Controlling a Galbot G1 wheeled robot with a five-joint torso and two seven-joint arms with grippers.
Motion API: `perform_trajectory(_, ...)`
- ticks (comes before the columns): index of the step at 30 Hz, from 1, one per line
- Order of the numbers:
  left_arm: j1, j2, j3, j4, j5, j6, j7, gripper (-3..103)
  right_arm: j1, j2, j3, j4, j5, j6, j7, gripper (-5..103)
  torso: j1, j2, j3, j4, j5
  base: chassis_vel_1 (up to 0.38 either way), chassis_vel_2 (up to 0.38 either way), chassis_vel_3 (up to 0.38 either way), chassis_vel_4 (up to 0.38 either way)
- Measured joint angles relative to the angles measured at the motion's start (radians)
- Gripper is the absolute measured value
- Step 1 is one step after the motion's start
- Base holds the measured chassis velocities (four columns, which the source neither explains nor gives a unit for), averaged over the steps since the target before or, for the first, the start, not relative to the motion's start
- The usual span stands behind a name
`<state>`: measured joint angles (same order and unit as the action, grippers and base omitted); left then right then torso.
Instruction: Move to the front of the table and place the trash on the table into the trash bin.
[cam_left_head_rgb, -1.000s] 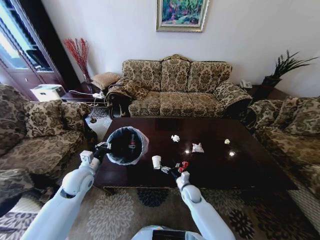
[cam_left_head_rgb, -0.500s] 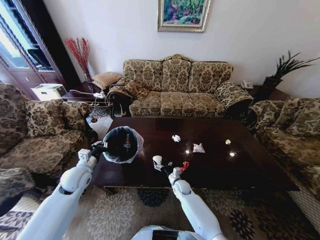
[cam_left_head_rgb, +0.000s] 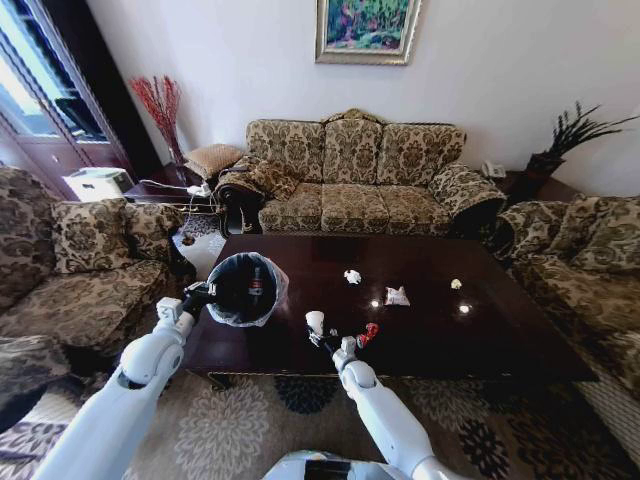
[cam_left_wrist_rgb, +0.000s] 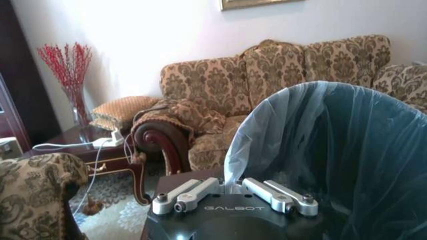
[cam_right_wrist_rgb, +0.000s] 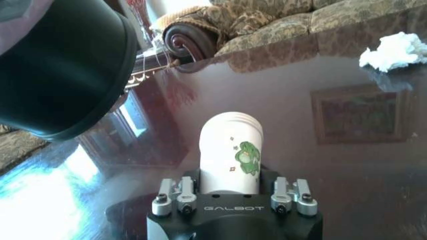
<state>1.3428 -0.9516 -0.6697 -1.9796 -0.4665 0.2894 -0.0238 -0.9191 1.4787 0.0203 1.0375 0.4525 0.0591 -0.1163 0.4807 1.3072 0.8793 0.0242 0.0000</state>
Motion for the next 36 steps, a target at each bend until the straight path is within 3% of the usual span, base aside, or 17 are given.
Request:
perform_trajectory(6, 0.005, -0.001, 0.003, -0.004, 0.000, 0.002, 0.002, 0, -0.007, -0.009, 0.002, 0.017, -0.009, 0.006, 0.007, 38, 0.000, 0.000, 0.000, 0.0000, 0.0001, 0.000, 0.000, 0.000, 0.000)
perform_trajectory(12, 0.000, 0.006, 0.012, -0.001, -0.014, 0.002, 0.002, 0, -0.043, -0.078, -0.008, 0.170, -0.027, 0.003, 0.062, 38, 0.000, 0.000, 0.000, 0.0001, 0.0001, 0.000, 0.000, 0.000, 0.000)
perform_trajectory(16, -0.021, 0.049, 0.032, 0.010, -0.050, 0.019, 0.026, 0, -0.071, -0.283, -0.030, 0.503, 0.049, -0.065, 0.146, 38, 0.000, 0.000, 0.000, -0.0004, 0.0000, 0.000, 0.000, 0.000, 0.000)
perform_trajectory(17, -0.021, 0.049, 0.032, 0.010, -0.050, 0.019, 0.026, 0, -0.071, -0.283, -0.030, 0.503, 0.049, -0.065, 0.146, 38, 0.000, 0.000, 0.000, -0.0004, 0.0000, 0.000, 0.000, 0.000, 0.000)
perform_trajectory(20, -0.065, 0.071, 0.074, 0.032, -0.089, 0.035, 0.031, 0, -0.051, -0.435, -0.031, 0.785, 0.192, -0.164, 0.213, 38, 0.000, 0.000, 0.000, 0.0000, 0.0003, 0.000, 0.000, 0.000, 0.000)
perform_trajectory(22, -0.076, 0.073, 0.085, 0.034, -0.096, 0.038, 0.032, 0, -0.042, -0.461, -0.031, 0.829, 0.219, -0.179, 0.220, 38, 0.000, 0.000, 0.000, 0.0001, 0.0002, 0.000, 0.000, 0.000, 0.000)
perform_trajectory(24, -0.127, 0.077, 0.136, 0.039, -0.126, 0.058, 0.030, 0, 0.010, -0.577, -0.050, 0.965, 0.315, -0.220, 0.230, 38, 0.000, 0.000, 0.000, 0.0001, -0.0003, 0.000, 0.000, 0.000, 0.000)
perform_trajectory(25, -0.127, 0.077, 0.136, 0.039, -0.126, 0.058, 0.030, 0, 0.010, -0.577, -0.050, 0.965, 0.315, -0.220, 0.230, 38, 0.000, 0.000, 0.000, 0.0001, -0.0003, 0.000, 0.000, 0.000, 0.000)
perform_trajectory(27, -0.178, 0.081, 0.190, 0.039, -0.145, 0.075, 0.026, 0, 0.079, -0.660, -0.085, 1.037, 0.380, -0.235, 0.213, 38, 0.000, 0.000, 0.000, 0.0000, 0.0000, 0.000, 0.000, 0.000, 0.000)
perform_trajectory(29, -0.231, 0.091, 0.252, 0.044, -0.156, 0.083, 0.016, 0, 0.155, -0.694, -0.110, 1.083, 0.431, -0.252, 0.200, 38, 0.000, 0.000, 0.000, -0.0004, 0.0006, 0.000, 0.000, 0.000, 0.000)
perform_trajectory(36, -0.357, 0.106, 0.396, 0.064, -0.174, 0.108, -0.003, 0, 0.276, -0.702, -0.199, 1.172, 0.524, -0.308, 0.189, 38, 0.000, 0.000, 0.000, 0.0001, -0.0003, 0.000, 0.000, 0.000, 0.000)
